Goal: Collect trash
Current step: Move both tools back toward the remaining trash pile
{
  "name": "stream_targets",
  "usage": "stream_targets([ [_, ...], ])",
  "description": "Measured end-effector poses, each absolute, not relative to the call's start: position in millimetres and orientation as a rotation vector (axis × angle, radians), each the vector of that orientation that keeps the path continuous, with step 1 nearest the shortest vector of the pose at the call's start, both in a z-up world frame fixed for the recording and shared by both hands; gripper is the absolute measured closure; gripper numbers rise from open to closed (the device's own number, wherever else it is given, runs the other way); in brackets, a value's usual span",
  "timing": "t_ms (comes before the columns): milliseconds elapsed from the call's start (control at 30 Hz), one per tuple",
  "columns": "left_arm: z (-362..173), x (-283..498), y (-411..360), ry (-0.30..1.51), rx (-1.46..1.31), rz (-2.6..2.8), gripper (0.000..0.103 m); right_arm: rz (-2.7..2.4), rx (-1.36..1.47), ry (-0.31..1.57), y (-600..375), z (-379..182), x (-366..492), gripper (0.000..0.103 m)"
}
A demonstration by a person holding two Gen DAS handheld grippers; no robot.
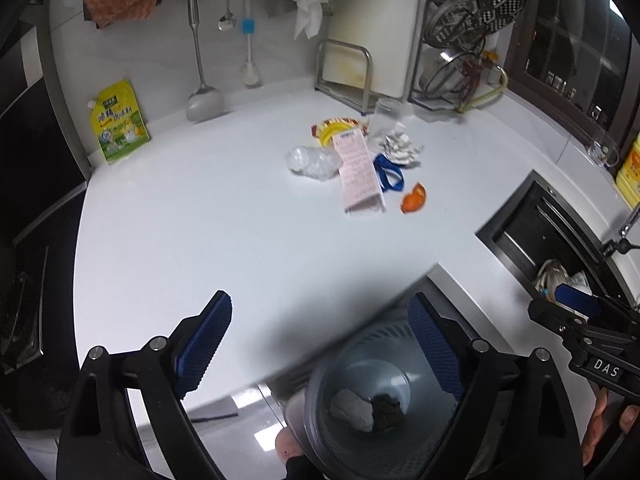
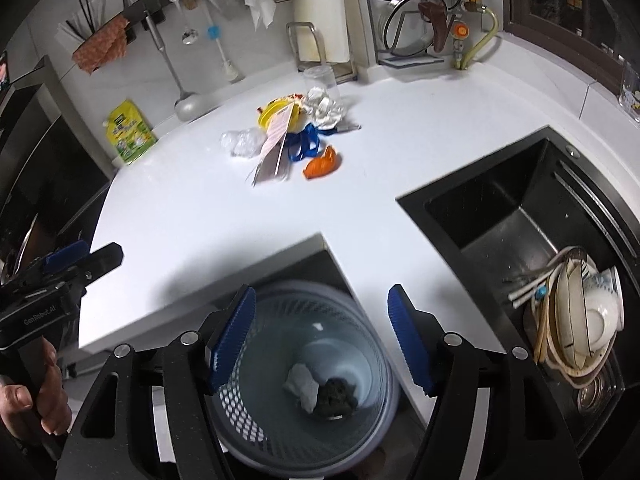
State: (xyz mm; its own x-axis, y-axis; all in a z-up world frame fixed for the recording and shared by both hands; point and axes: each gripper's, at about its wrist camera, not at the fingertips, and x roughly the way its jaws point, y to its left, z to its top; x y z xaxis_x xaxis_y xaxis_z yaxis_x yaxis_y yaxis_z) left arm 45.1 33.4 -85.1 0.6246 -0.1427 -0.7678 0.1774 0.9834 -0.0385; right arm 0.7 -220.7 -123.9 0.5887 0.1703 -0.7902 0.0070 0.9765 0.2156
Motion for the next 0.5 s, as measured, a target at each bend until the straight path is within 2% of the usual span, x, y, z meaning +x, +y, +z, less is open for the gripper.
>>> stream_targets([
  [500, -112.9, 164.4, 48.6, 0.852, 0.048, -0.209, 0.010, -0.044, 0.257, 0.939, -210.3, -145.6, 95.9, 0.034],
])
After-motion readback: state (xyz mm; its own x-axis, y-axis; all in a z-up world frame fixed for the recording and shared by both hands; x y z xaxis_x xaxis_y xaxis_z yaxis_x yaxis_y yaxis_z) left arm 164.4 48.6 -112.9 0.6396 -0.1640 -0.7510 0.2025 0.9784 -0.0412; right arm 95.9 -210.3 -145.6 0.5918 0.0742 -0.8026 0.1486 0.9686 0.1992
